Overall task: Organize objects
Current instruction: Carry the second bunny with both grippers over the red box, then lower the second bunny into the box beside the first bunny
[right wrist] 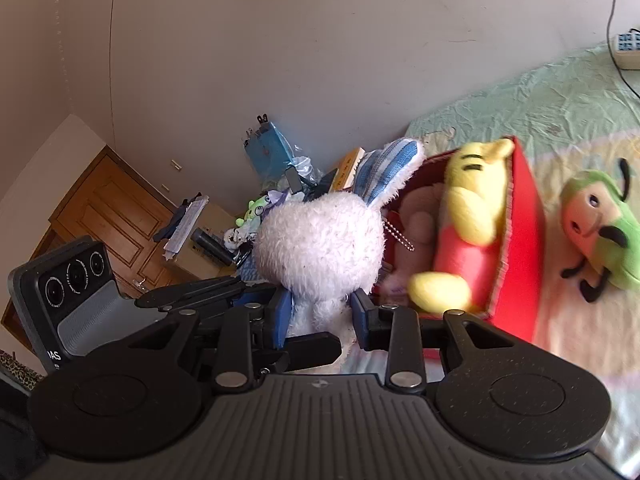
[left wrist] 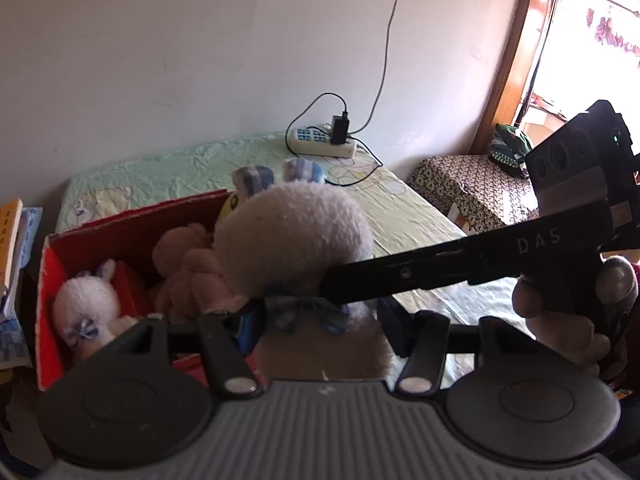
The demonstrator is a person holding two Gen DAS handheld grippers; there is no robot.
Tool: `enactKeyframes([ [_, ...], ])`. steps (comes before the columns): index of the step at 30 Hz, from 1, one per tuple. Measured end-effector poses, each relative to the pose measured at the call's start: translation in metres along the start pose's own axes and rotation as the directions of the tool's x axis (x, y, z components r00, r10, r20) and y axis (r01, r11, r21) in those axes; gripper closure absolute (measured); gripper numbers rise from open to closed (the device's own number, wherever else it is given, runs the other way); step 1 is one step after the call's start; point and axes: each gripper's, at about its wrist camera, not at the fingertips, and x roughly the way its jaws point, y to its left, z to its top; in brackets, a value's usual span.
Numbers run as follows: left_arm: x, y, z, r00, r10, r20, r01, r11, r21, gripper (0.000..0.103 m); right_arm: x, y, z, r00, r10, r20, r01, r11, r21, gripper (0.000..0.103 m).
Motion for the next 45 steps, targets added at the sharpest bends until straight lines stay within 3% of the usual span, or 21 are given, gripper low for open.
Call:
enactKeyframes([
  [10,0.012,0.064,0.009,0.999,0.043,0.008,-0.042,0.998,-0.053,0.044,0.059,0.008,0.021,0.998,-0.061,-0.002,0.060,0.998,-0.027,0.068],
  [19,0.041,0.107,0.008,0.999,0.017,-0.027,-0.021,0.987,-0.161,0.044,0.091,-0.003,0.025,0.990,-0.136,-0.032,0.135,0.991,-0.021,0.068],
  [32,0.080,0.137,-0.004,0.988,0.004,-0.154,-0.045,0.964,-0.260,0.042,0.133,-0.016,0.026,0.966,-0.218,-0.140,0.222,0.975,0.010,0.068],
  [45,0.098,0.142,-0.006,0.970,0.060,-0.236,-0.121,0.959,-0.255,0.040,0.151,-0.024,0.023,0.953,-0.236,-0.189,0.241,0.970,0.005,0.067],
])
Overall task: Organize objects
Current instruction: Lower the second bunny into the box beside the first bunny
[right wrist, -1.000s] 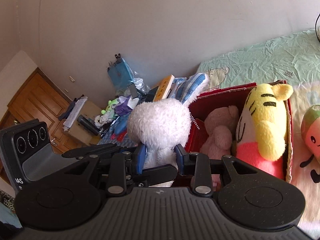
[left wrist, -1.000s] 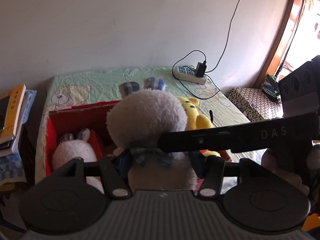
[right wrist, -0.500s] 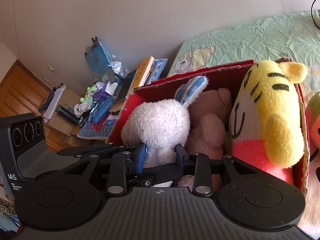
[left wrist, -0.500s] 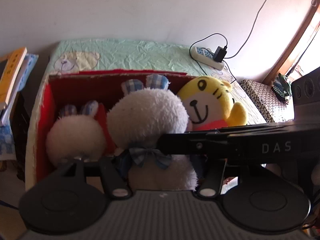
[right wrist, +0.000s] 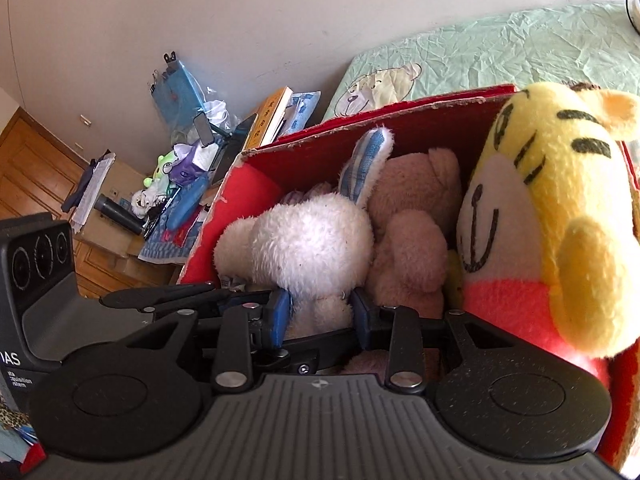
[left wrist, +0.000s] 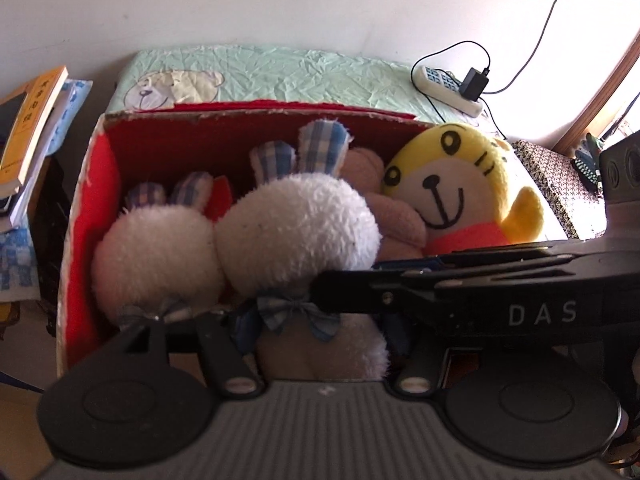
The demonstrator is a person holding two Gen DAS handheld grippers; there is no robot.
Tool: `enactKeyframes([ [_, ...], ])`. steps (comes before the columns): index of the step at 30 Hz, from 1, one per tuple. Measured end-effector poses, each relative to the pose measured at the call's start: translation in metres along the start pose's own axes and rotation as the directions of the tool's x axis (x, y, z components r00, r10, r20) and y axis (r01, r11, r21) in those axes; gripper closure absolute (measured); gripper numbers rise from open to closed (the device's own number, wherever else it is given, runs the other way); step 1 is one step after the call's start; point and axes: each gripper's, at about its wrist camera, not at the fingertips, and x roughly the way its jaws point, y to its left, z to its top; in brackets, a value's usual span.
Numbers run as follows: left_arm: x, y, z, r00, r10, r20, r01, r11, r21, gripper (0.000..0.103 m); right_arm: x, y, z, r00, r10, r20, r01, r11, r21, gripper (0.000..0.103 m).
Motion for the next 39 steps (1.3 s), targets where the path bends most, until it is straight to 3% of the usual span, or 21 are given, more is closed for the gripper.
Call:
enactKeyframes([
  [20,0.011,-0.013,0.004,0.994,0.104,-0.029,-0.103,0.994,0.046,0.028,-0.005,-0.001,-0.006,0.999,-0.007,0.033,0.006,1.000,0.012,0.066],
  [39,0.013,-0.016,0.003,0.991,0.124,-0.042,-0.123,0.992,0.037,0.019,-0.011,-0.005,-0.014,0.995,-0.036,0.090,0.033,0.999,0.037,0.067],
])
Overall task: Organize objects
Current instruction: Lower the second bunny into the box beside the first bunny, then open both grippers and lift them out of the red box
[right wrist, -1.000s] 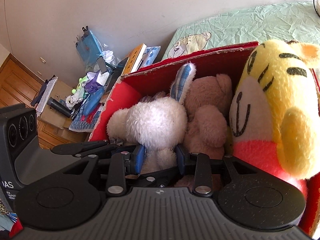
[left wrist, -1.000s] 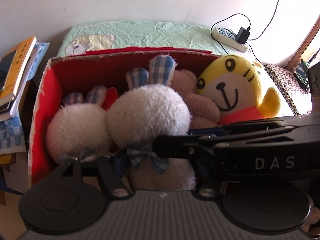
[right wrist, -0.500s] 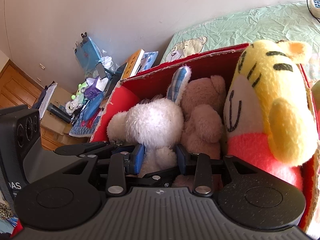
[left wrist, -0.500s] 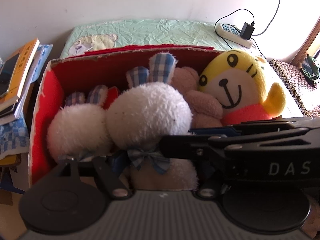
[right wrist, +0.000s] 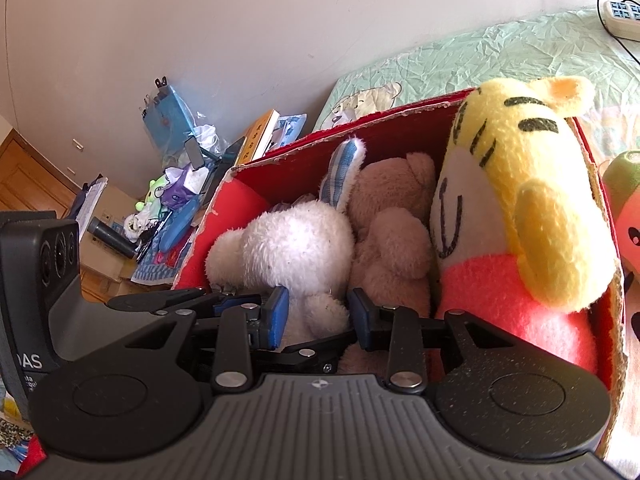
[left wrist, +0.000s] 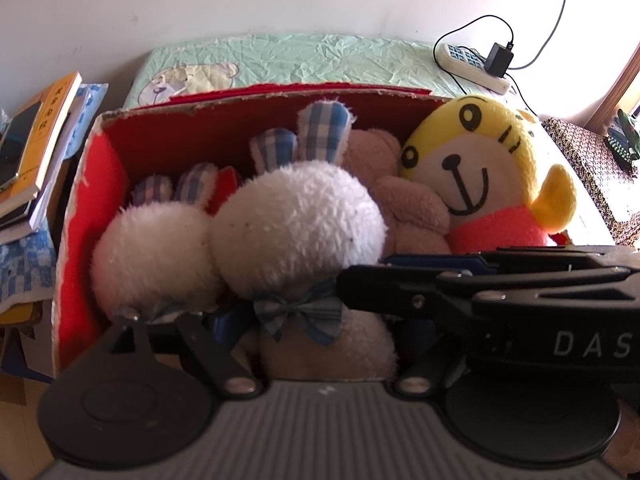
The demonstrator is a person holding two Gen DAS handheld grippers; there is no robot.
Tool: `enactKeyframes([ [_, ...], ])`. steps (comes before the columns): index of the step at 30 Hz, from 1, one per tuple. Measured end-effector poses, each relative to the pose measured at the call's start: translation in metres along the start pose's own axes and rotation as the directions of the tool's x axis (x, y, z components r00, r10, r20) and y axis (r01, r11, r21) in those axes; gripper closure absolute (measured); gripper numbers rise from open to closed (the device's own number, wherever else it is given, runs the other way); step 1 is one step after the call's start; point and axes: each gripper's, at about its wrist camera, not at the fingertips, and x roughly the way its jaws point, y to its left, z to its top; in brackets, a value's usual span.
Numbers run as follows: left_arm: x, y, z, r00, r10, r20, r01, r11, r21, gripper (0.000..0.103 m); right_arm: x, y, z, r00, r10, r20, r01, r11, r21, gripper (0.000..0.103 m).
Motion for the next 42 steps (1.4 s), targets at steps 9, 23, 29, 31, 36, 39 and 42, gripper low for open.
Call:
enactKeyframes([
  [9,0.001,-0.002,-0.002,1.000,0.005,0.000,-0.005,1.000,0.003,0.017,0.000,-0.001,-0.002,1.000,-0.014,0.016,0.013,1.000,0.005,0.068],
  [23,0.006,-0.010,-0.005,0.999,0.031,-0.008,-0.031,0.999,0.010,0.012,0.000,-0.001,-0.002,1.000,-0.015,0.003,0.015,1.000,0.008,0.067],
  [29,0.006,-0.010,-0.005,0.999,0.044,-0.008,-0.044,0.999,0.017,0.012,-0.002,-0.001,-0.002,1.000,-0.004,0.008,0.004,1.000,0.002,0.066],
  [31,0.004,-0.011,-0.005,0.999,0.054,-0.006,-0.054,0.998,0.019,0.012,-0.003,-0.001,-0.003,1.000,-0.002,0.010,0.002,1.000,0.001,0.065],
  [36,-0.001,-0.015,-0.006,0.996,0.086,0.008,-0.086,0.996,0.025,0.012,-0.009,0.001,-0.004,1.000,0.011,0.025,-0.011,1.000,-0.006,0.059],
  [39,-0.007,-0.017,-0.008,0.992,0.122,0.029,-0.123,0.992,0.032,0.010,-0.015,0.003,-0.005,0.999,0.009,0.042,-0.008,1.000,-0.016,0.056],
  [42,-0.014,-0.017,-0.010,0.987,0.155,0.044,-0.156,0.987,0.030,0.008,-0.023,0.005,-0.007,0.998,0.011,0.062,-0.010,1.000,-0.020,0.051],
])
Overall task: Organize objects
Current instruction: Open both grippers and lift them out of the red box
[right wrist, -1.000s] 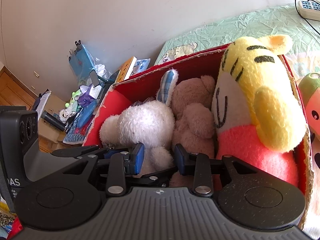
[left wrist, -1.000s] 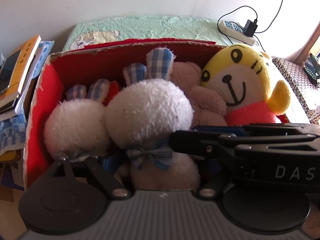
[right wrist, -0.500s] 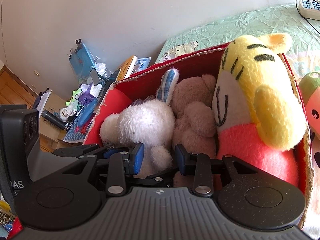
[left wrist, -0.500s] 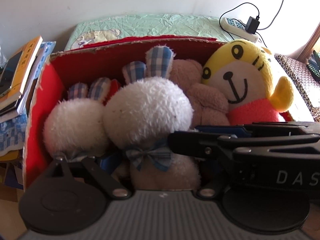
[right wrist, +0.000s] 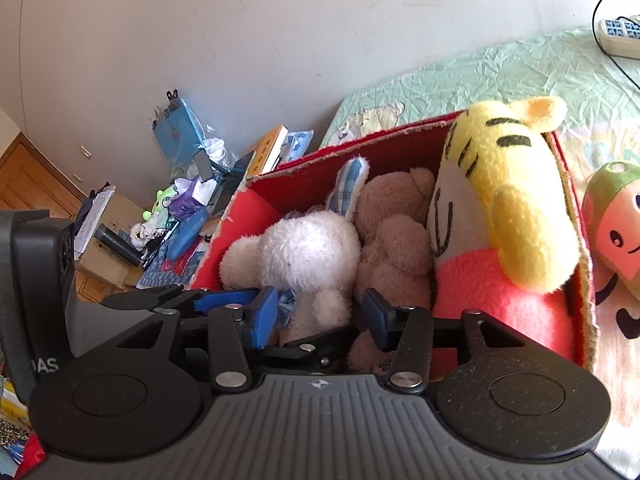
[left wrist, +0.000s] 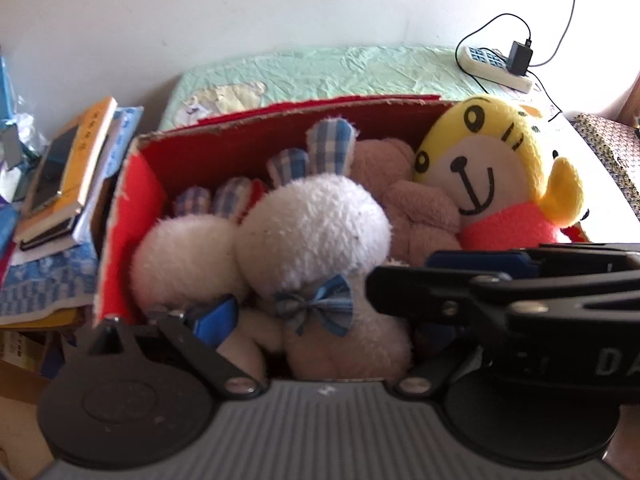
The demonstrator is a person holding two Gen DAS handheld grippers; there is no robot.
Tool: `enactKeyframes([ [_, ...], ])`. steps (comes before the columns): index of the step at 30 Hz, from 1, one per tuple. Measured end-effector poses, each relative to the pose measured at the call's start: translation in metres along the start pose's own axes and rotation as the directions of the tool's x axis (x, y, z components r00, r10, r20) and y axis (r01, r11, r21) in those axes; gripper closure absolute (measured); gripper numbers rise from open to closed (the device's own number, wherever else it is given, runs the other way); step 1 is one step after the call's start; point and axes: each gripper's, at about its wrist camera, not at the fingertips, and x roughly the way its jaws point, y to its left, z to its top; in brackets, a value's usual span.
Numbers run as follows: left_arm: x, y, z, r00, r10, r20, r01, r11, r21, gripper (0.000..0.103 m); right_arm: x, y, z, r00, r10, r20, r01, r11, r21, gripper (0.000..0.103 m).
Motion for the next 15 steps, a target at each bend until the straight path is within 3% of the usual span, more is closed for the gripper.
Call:
enactKeyframes([
  [15,-0.032,-0.007,-0.008,0.996,0.081,0.047,-0.081,0.997,-0.002,0.008,-0.038,0.010,-0.018,0.991,-0.067,0.114,0.068,0.998,-0.002,0.051],
])
